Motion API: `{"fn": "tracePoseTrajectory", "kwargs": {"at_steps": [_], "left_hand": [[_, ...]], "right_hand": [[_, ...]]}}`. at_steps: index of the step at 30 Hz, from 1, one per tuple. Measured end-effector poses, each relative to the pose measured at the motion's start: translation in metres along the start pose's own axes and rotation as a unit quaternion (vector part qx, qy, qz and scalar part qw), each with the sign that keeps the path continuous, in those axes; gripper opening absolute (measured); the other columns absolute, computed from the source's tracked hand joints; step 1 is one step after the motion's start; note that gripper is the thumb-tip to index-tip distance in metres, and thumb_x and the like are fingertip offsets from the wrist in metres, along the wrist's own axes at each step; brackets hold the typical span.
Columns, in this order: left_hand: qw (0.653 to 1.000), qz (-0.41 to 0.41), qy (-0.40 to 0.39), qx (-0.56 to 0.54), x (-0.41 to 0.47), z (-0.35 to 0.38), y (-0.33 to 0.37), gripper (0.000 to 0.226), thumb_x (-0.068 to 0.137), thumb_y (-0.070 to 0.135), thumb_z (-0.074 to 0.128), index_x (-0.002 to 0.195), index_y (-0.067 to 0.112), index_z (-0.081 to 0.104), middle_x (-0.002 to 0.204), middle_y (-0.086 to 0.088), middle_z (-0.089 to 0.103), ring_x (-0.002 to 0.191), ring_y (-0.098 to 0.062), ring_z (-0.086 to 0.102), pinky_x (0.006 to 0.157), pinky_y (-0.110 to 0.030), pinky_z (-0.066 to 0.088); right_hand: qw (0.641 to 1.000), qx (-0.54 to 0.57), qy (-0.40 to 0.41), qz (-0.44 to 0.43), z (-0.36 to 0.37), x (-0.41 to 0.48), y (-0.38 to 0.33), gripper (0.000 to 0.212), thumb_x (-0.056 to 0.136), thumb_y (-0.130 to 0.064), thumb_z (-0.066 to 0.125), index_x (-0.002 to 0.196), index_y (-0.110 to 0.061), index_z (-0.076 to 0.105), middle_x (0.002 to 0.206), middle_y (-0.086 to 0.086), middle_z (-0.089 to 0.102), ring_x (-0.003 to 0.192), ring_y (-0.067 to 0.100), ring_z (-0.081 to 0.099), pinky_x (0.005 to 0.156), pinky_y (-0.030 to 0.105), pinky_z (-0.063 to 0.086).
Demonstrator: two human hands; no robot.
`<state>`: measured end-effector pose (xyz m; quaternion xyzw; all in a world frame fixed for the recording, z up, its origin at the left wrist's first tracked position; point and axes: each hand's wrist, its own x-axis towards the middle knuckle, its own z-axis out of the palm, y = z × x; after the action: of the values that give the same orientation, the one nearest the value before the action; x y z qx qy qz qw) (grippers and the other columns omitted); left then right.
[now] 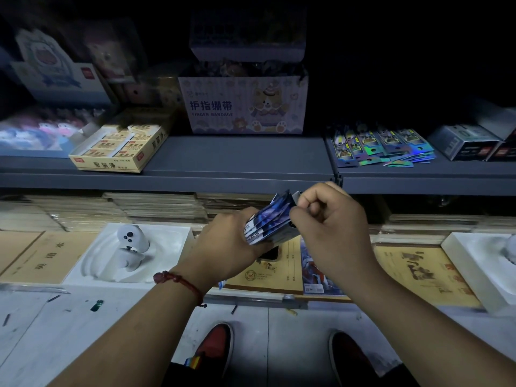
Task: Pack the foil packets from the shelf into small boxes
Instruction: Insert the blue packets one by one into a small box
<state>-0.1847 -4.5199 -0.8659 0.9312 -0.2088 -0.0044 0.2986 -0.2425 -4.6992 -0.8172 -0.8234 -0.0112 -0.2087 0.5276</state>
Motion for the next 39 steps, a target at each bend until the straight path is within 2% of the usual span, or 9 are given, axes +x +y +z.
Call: {"fn": "tracePoseTrajectory", "kwargs": {"at_steps": [10,15,19,22,27,30,34,36,39], "left_hand": [[0.997,0.013,0.010,0.071,-0.003,0.006,-0.004,0.035,0.086,0.055,0.070,0.114,0.037,0.058,0.091,0.013,0.069,0.074,-0.006,0.062,0.066,-0.031,0.058],[0.997,0.005,0.016,0.078,-0.003,0.005,-0.001,0.037,0.088,0.051,0.070,0.119,0.036,0.059,0.095,0.013,0.070,0.077,-0.007,0.062,0.067,-0.029,0.057],[0.995,0.017,0.008,0.099,-0.005,0.006,0.002,0.036,0.090,0.051,0.069,0.120,0.037,0.057,0.096,0.013,0.069,0.078,-0.008,0.062,0.067,-0.029,0.057],[0.995,0.015,0.019,0.099,-0.005,0.003,0.003,0.035,0.090,0.050,0.068,0.121,0.036,0.059,0.094,0.014,0.069,0.077,-0.008,0.062,0.068,-0.031,0.057],[0.994,0.009,0.031,0.100,-0.004,0.001,0.002,0.031,0.088,0.054,0.067,0.112,0.038,0.057,0.084,0.014,0.069,0.071,-0.007,0.063,0.066,-0.035,0.058],[0.994,-0.005,0.044,0.103,-0.001,-0.003,-0.002,0.035,0.087,0.062,0.062,0.111,0.038,0.055,0.084,0.013,0.069,0.071,-0.009,0.063,0.065,-0.034,0.058],[0.995,-0.029,0.046,0.086,0.000,-0.008,-0.006,0.035,0.085,0.060,0.070,0.110,0.037,0.058,0.086,0.015,0.069,0.076,-0.010,0.064,0.065,-0.029,0.053],[0.996,-0.036,0.043,0.073,-0.001,-0.009,-0.007,0.036,0.084,0.058,0.072,0.109,0.036,0.059,0.085,0.016,0.069,0.076,-0.010,0.064,0.066,-0.030,0.054],[0.996,-0.042,0.039,0.069,-0.001,-0.007,-0.007,0.038,0.081,0.058,0.073,0.110,0.038,0.060,0.086,0.015,0.070,0.078,-0.012,0.065,0.069,-0.034,0.056]], "right_hand": [[0.989,-0.140,-0.046,0.031,-0.001,-0.001,0.002,0.017,0.081,-0.030,0.061,0.069,-0.025,0.049,0.078,-0.010,0.050,0.066,0.007,0.047,0.058,0.026,0.038],[0.988,-0.133,-0.046,0.064,-0.004,0.001,0.001,0.018,0.079,-0.027,0.071,0.070,-0.025,0.056,0.074,-0.008,0.053,0.062,0.007,0.046,0.057,0.026,0.040],[0.984,-0.134,-0.067,0.096,-0.005,0.001,0.002,0.017,0.080,-0.020,0.075,0.074,-0.023,0.060,0.072,-0.009,0.056,0.060,0.006,0.049,0.056,0.018,0.037],[0.986,-0.128,-0.052,0.092,-0.007,0.002,0.003,0.017,0.081,-0.015,0.076,0.073,-0.024,0.064,0.072,-0.007,0.063,0.062,0.006,0.056,0.055,0.020,0.043],[0.992,-0.093,-0.033,0.082,-0.010,0.004,0.001,0.022,0.085,-0.011,0.075,0.068,-0.024,0.070,0.063,-0.009,0.067,0.060,0.001,0.062,0.052,0.014,0.046],[0.995,-0.085,-0.014,0.054,-0.015,0.007,0.001,0.022,0.091,-0.022,0.074,0.070,-0.020,0.074,0.065,-0.005,0.070,0.063,0.010,0.065,0.058,0.026,0.050],[0.996,-0.049,0.067,0.006,-0.024,0.011,0.001,0.024,0.093,-0.021,0.073,0.070,-0.013,0.071,0.068,0.004,0.066,0.061,0.016,0.056,0.055,0.016,0.038],[0.995,-0.005,0.103,0.006,-0.027,0.013,0.000,0.022,0.095,-0.020,0.070,0.074,-0.011,0.070,0.068,0.009,0.064,0.059,0.020,0.052,0.054,0.019,0.035],[0.996,0.041,0.081,0.024,-0.024,0.012,-0.001,0.021,0.096,-0.023,0.069,0.078,-0.012,0.068,0.065,0.013,0.060,0.051,0.016,0.045,0.050,0.023,0.035]]}}
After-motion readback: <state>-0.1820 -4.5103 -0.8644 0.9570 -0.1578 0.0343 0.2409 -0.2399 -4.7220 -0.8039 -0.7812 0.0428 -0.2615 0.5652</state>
